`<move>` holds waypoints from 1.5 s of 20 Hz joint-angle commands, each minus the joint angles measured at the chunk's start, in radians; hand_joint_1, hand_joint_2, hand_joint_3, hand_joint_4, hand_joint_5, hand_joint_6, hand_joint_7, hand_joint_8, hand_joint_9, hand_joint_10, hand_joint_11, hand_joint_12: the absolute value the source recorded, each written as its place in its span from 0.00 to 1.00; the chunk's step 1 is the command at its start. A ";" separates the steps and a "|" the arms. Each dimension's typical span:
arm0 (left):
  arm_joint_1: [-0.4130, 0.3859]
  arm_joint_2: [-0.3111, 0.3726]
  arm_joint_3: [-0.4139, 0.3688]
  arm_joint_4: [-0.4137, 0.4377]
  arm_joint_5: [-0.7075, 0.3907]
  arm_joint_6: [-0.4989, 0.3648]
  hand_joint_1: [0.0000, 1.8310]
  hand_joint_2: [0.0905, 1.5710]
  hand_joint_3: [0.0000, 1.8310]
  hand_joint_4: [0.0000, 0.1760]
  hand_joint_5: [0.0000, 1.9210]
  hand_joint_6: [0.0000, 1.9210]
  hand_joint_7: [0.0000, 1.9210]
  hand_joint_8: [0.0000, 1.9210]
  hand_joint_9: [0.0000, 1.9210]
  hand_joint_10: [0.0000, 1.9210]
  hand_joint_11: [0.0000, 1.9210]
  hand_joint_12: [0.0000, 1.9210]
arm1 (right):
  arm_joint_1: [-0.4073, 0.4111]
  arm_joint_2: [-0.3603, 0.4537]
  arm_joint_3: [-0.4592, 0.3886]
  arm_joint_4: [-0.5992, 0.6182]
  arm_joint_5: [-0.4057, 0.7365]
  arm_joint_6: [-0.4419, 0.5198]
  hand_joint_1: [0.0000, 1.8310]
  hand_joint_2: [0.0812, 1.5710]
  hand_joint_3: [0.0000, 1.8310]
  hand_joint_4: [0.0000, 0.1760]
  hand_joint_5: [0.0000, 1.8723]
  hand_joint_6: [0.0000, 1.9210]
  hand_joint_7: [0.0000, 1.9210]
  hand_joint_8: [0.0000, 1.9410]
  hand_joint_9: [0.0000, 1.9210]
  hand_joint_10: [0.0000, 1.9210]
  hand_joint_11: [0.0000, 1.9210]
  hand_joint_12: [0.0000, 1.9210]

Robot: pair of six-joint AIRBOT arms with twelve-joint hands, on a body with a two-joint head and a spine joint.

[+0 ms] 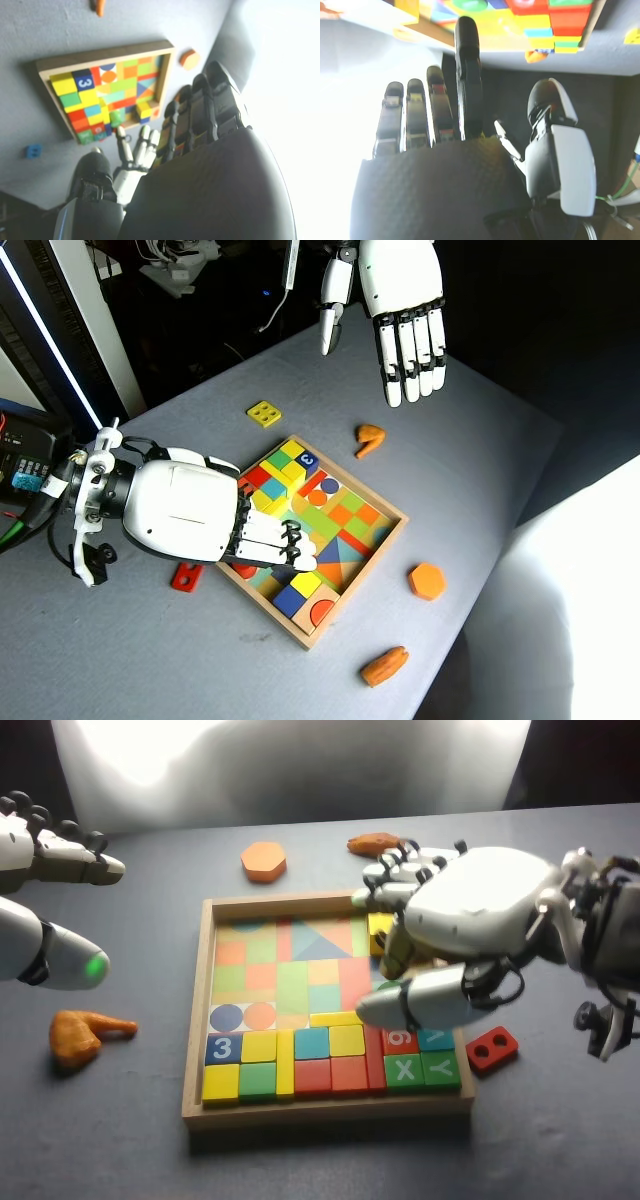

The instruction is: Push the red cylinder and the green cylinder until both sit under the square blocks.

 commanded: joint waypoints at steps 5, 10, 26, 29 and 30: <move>-0.015 0.007 0.005 0.020 -0.074 0.005 0.00 0.75 0.00 0.10 0.03 0.00 0.04 0.00 0.03 0.00 0.00 0.10 | 0.054 0.180 -0.142 -0.017 0.079 -0.040 0.01 0.73 0.00 0.00 0.50 0.01 0.10 0.01 0.02 0.01 0.00 0.00; -0.021 0.006 0.004 0.020 -0.064 0.012 0.00 0.75 0.00 0.09 0.03 0.00 0.06 0.00 0.04 0.00 0.00 0.14 | 0.082 0.388 -0.285 -0.017 0.086 -0.073 0.03 0.75 0.01 0.00 0.50 0.00 0.10 0.00 0.02 0.01 0.00 0.00; -0.025 0.006 0.005 0.020 -0.056 0.013 0.00 0.74 0.00 0.10 0.11 0.02 0.19 0.02 0.22 0.06 0.00 0.74 | 0.002 0.526 -0.362 -0.015 0.069 -0.101 0.00 0.70 0.00 0.00 0.53 0.00 0.36 0.03 0.30 0.09 0.00 0.77; -0.025 0.006 0.005 0.020 -0.053 0.014 0.00 0.77 0.00 0.00 0.25 0.02 0.35 0.03 0.27 0.35 0.06 0.86 | 0.005 0.525 -0.363 -0.015 0.053 -0.084 0.00 0.72 0.00 0.00 0.53 0.00 0.53 0.02 0.45 0.31 0.22 0.86; -0.025 0.006 0.004 0.020 -0.052 0.014 0.00 0.77 0.00 0.00 0.25 0.02 0.35 0.03 0.27 0.35 0.06 0.86 | 0.007 0.525 -0.363 -0.015 0.052 -0.081 0.00 0.72 0.00 0.00 0.53 0.00 0.53 0.02 0.45 0.31 0.22 0.86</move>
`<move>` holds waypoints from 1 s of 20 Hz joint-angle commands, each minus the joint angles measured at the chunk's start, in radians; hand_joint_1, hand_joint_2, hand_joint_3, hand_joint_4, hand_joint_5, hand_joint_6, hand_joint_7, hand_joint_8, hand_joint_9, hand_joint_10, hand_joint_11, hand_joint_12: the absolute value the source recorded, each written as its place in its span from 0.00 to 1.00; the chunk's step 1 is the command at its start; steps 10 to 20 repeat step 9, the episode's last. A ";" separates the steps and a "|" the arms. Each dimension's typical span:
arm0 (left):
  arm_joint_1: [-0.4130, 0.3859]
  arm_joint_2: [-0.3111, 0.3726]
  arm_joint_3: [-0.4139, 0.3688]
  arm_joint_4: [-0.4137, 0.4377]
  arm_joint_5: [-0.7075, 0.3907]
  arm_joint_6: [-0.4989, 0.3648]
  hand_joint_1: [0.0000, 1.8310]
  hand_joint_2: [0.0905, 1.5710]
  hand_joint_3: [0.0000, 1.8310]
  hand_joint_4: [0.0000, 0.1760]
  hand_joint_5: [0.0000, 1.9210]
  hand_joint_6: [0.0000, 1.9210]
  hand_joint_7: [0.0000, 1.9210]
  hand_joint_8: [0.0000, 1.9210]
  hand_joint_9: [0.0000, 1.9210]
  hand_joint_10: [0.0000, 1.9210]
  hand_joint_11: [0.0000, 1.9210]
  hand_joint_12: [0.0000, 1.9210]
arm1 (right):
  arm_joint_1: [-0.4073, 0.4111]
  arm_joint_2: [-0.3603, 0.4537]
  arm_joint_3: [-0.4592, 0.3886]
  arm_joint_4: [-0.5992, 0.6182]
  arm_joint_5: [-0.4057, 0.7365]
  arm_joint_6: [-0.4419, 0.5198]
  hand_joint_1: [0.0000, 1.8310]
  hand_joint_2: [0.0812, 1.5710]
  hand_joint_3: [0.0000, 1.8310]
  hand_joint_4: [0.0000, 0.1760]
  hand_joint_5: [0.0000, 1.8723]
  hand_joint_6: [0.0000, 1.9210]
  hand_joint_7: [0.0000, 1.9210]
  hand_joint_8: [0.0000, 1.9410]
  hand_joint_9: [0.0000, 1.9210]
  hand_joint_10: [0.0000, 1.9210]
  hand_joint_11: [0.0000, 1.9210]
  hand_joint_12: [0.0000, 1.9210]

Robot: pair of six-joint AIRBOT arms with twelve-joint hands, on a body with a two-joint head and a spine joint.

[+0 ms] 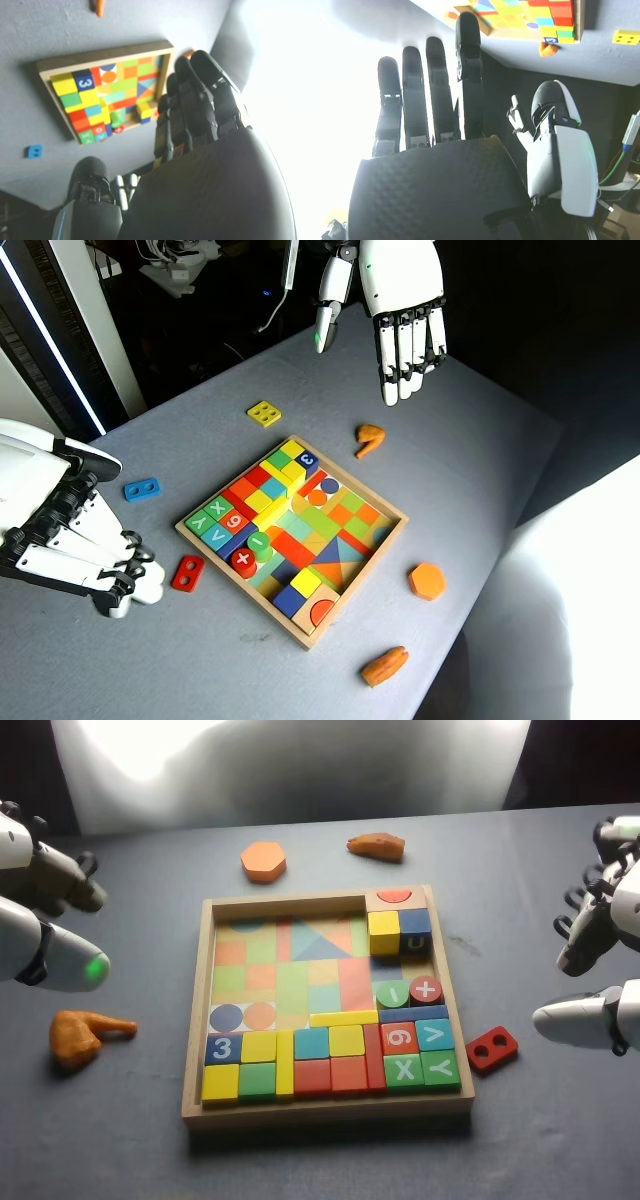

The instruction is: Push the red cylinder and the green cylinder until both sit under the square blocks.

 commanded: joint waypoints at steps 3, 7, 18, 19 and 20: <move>-0.011 0.008 0.003 0.018 -0.070 0.003 0.02 0.82 0.00 0.00 0.44 0.09 0.43 0.37 0.33 0.69 0.23 0.92 | 0.015 0.008 -0.003 -0.015 0.062 0.005 0.01 0.75 0.00 0.00 0.56 0.01 0.66 0.02 0.54 0.46 0.36 0.88; -0.011 0.008 0.003 0.020 -0.069 0.004 0.02 0.82 0.00 0.00 0.43 0.35 0.45 0.51 0.37 0.75 0.27 0.96 | 0.018 0.008 -0.003 -0.015 0.054 0.007 0.04 0.76 0.00 0.00 0.59 0.02 0.71 0.04 0.57 0.59 0.44 0.93; -0.011 0.008 0.003 0.020 -0.069 0.004 0.00 0.82 0.00 0.00 0.42 0.37 0.48 0.57 0.43 0.80 0.32 0.98 | 0.020 0.008 -0.003 -0.015 0.051 0.023 0.03 0.75 0.00 0.00 0.61 0.03 0.71 0.04 0.56 0.64 0.44 0.98; -0.011 0.008 0.003 0.020 -0.069 0.004 0.00 0.82 0.00 0.00 0.42 0.37 0.48 0.57 0.43 0.80 0.32 0.98 | 0.020 0.008 -0.003 -0.015 0.051 0.023 0.03 0.75 0.00 0.00 0.61 0.03 0.71 0.04 0.56 0.64 0.44 0.98; -0.011 0.008 0.003 0.020 -0.069 0.004 0.00 0.82 0.00 0.00 0.42 0.37 0.48 0.57 0.43 0.80 0.32 0.98 | 0.020 0.008 -0.003 -0.015 0.051 0.023 0.03 0.75 0.00 0.00 0.61 0.03 0.71 0.04 0.56 0.64 0.44 0.98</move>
